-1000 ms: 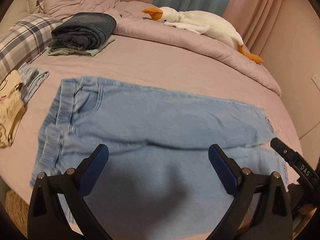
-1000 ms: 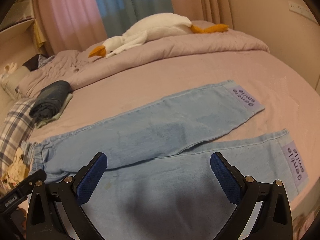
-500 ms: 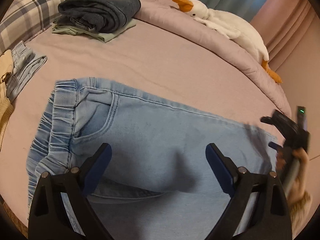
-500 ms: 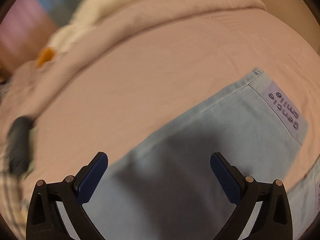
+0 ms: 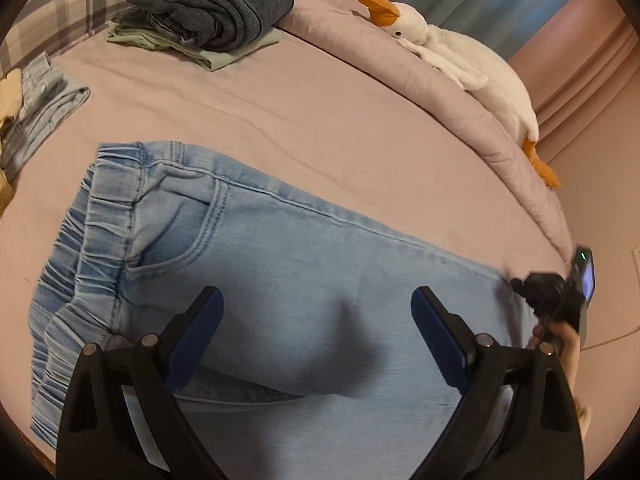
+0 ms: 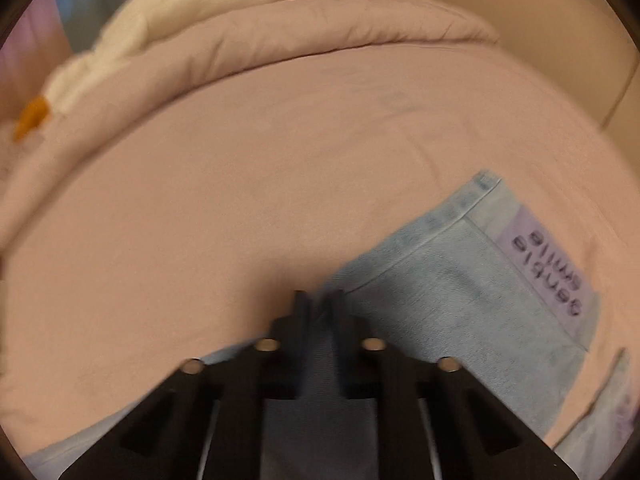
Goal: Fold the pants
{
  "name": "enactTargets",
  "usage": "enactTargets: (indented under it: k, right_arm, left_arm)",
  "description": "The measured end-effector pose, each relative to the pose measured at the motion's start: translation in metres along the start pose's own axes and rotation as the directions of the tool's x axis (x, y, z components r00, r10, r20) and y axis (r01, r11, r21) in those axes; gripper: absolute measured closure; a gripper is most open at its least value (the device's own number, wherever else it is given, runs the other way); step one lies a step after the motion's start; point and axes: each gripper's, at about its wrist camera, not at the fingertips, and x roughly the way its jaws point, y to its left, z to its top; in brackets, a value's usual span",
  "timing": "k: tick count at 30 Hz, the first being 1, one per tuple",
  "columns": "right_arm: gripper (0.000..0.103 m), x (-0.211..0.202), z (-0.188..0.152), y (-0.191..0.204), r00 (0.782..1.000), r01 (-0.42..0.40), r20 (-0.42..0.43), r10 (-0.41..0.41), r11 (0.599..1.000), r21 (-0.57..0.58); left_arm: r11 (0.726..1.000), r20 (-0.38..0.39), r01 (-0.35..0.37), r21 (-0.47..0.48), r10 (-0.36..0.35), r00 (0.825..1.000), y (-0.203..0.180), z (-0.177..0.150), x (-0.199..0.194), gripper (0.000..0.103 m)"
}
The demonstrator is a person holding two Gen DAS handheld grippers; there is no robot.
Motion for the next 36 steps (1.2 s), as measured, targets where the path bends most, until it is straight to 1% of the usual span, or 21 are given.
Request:
enactTargets:
  k: [2,4,7,10,11,13,15,18,19,20,21,22,23,25,27,29,30,31,32,34,36]
  right_arm:
    - [0.1,-0.023,-0.005,-0.011,0.996,-0.084,0.036,0.083,0.996,0.035]
    - [0.101,-0.054,-0.02,-0.028,0.98,-0.184,0.088,0.177,0.979,0.082]
    - [0.101,-0.103,-0.049,-0.065,0.923,-0.368,0.186,0.338,0.916,0.161]
    - [0.101,-0.121,-0.084,-0.094,0.885,-0.448,0.242,0.397,0.868,0.214]
    - [0.101,-0.123,-0.098,-0.106,0.88,-0.461,0.253,0.402,0.85,0.255]
    - [0.101,-0.115,-0.11,-0.121,0.891,-0.444,0.243,0.383,0.848,0.289]
    - [0.101,-0.111,-0.117,-0.128,0.895,-0.442,0.225,0.386,0.837,0.322]
    - [0.101,-0.105,-0.109,-0.131,0.893,-0.449,0.209,0.399,0.832,0.326]
    - [0.101,-0.108,-0.11,-0.132,0.89,-0.453,0.215,0.402,0.831,0.322]
    - [0.101,-0.114,-0.111,-0.135,0.884,-0.465,0.225,0.41,0.828,0.315]
    - [0.101,-0.118,-0.115,-0.138,0.877,-0.477,0.233,0.421,0.823,0.308]
    - [0.101,-0.119,-0.116,-0.139,0.871,-0.487,0.236,0.43,0.819,0.303]
    - [0.101,-0.118,-0.115,-0.139,0.866,-0.497,0.232,0.443,0.815,0.298]
    - [0.101,-0.117,-0.116,-0.141,0.862,-0.506,0.218,0.459,0.813,0.288]
    - [0.101,-0.127,-0.117,-0.143,0.873,-0.481,0.228,0.431,0.837,0.261]
    - [0.101,-0.149,-0.117,-0.146,0.857,-0.498,0.276,0.436,0.838,0.222]
    - [0.101,-0.161,-0.117,-0.148,0.844,-0.512,0.297,0.446,0.835,0.202]
    - [0.101,-0.174,-0.12,-0.151,0.833,-0.523,0.317,0.454,0.832,0.182]
    - [0.101,-0.188,-0.125,-0.156,0.827,-0.526,0.332,0.455,0.834,0.166]
    - [0.101,-0.207,-0.137,-0.167,0.834,-0.511,0.332,0.441,0.844,0.161]
    - [0.101,-0.214,-0.149,-0.177,0.842,-0.501,0.319,0.435,0.85,0.162]
  left_arm:
    - [1.0,0.006,0.014,-0.021,-0.014,1.0,-0.005,0.003,-0.002,0.009]
    - [0.999,0.006,0.036,-0.04,-0.036,0.999,-0.011,0.006,-0.003,0.009]
    - [0.994,-0.009,0.077,-0.072,-0.078,0.997,-0.022,0.014,0.002,0.009]
    - [0.991,-0.024,0.086,-0.106,-0.089,0.996,-0.03,0.022,0.017,0.009]
    - [0.991,-0.037,0.068,-0.114,-0.072,0.997,-0.03,0.023,0.023,0.009]
    - [0.991,-0.078,0.016,-0.132,-0.026,0.997,-0.032,0.023,0.038,0.009]
    - [0.992,-0.119,0.019,-0.128,-0.034,0.992,-0.036,0.023,0.05,0.015]
    - [0.99,-0.157,0.034,-0.137,-0.056,0.986,-0.042,0.021,0.068,0.017]
    - [0.988,-0.184,0.018,-0.151,-0.046,0.982,-0.041,0.02,0.075,0.021]
    - [0.987,-0.199,-0.009,-0.16,-0.023,0.98,-0.039,0.021,0.081,0.034]
    - [0.986,-0.199,-0.036,-0.16,0.004,0.98,-0.039,0.022,0.083,0.056]
    - [0.988,-0.187,-0.066,-0.142,0.039,0.982,-0.039,0.022,0.082,0.067]
    - [0.989,-0.174,-0.071,-0.128,0.048,0.984,-0.038,0.022,0.079,0.092]
    - [0.988,-0.175,-0.005,-0.151,-0.022,0.984,-0.034,0.02,0.067,0.096]
    - [0.985,-0.12,0.089,-0.149,-0.108,0.987,-0.032,0.014,0.033,0.096]
    - [0.98,-0.008,0.187,-0.072,-0.188,0.982,-0.032,-0.004,-0.021,0.096]
    - [0.97,0.031,0.242,-0.029,-0.241,0.97,-0.029,-0.017,-0.047,0.096]
    - [0.96,0.039,0.279,-0.014,-0.279,0.96,-0.023,-0.032,-0.064,0.096]
    - [0.953,0.023,0.303,-0.015,-0.303,0.953,-0.016,-0.045,-0.074,0.096]
    - [0.94,-0.028,0.339,-0.045,-0.341,0.94,-0.001,-0.074,-0.087,0.096]
    - [0.944,-0.083,0.328,-0.034,-0.33,0.94,0.01,-0.106,-0.093,0.096]
